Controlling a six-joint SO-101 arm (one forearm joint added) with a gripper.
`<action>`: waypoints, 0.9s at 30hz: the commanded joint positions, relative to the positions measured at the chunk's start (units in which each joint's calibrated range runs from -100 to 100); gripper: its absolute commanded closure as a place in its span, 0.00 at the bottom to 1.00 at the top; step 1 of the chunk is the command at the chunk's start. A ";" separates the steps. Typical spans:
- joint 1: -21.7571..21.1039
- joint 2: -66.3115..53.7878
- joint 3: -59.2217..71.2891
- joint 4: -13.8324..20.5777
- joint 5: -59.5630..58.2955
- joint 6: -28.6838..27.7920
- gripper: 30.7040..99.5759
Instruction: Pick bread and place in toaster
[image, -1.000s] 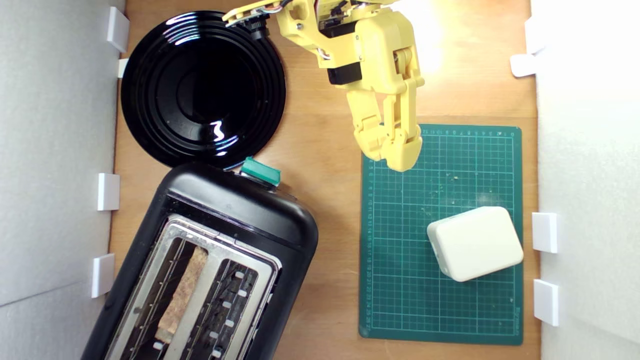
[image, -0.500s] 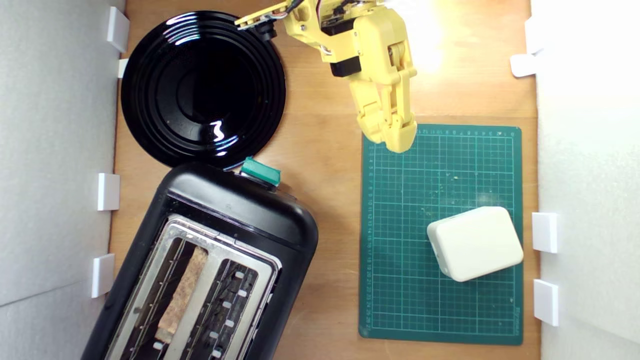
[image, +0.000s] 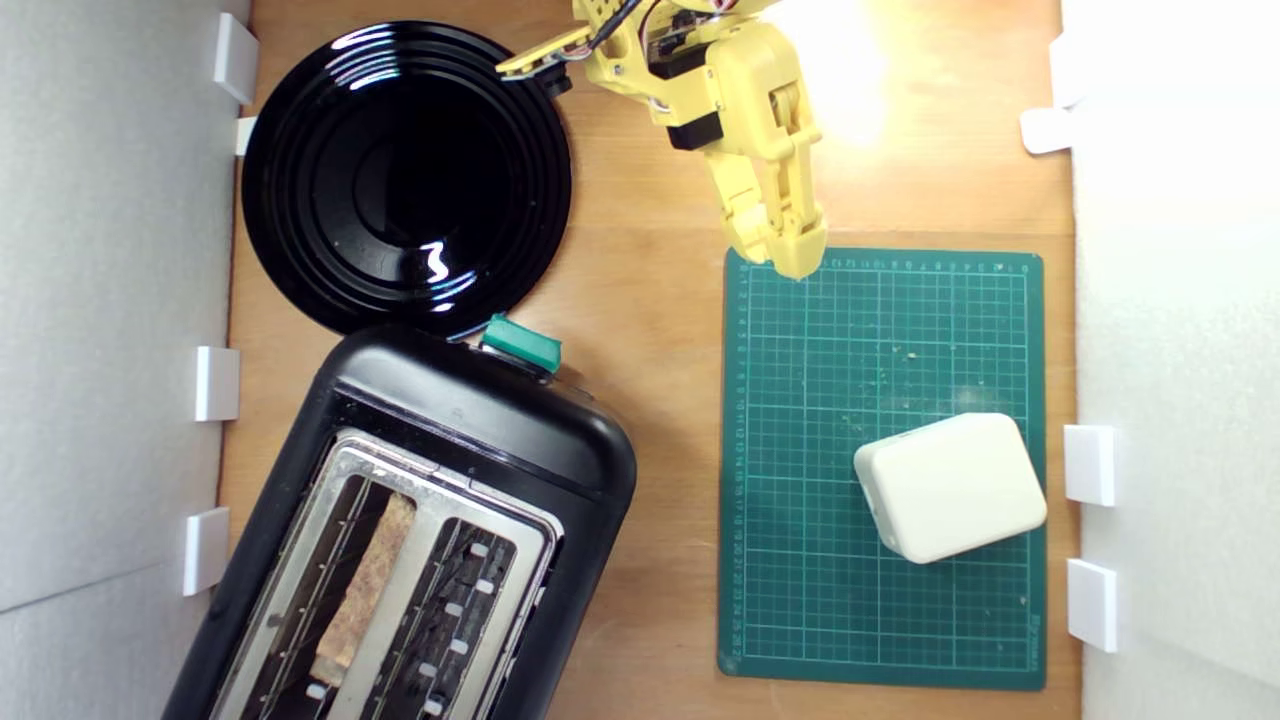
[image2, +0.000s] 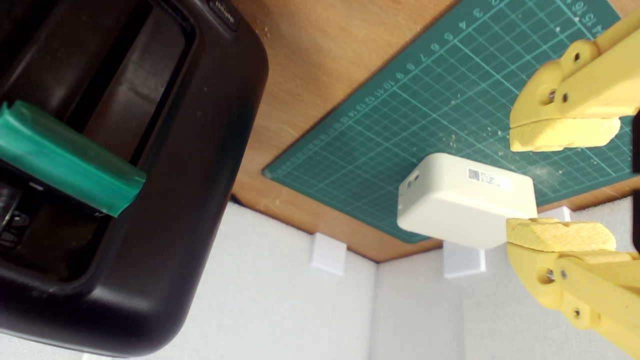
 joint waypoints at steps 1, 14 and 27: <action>-1.80 -3.29 1.58 0.16 -0.75 0.11 0.47; -5.43 -8.95 10.75 0.16 -0.75 -0.04 0.70; -10.02 -11.95 14.83 0.06 -0.75 -0.10 0.83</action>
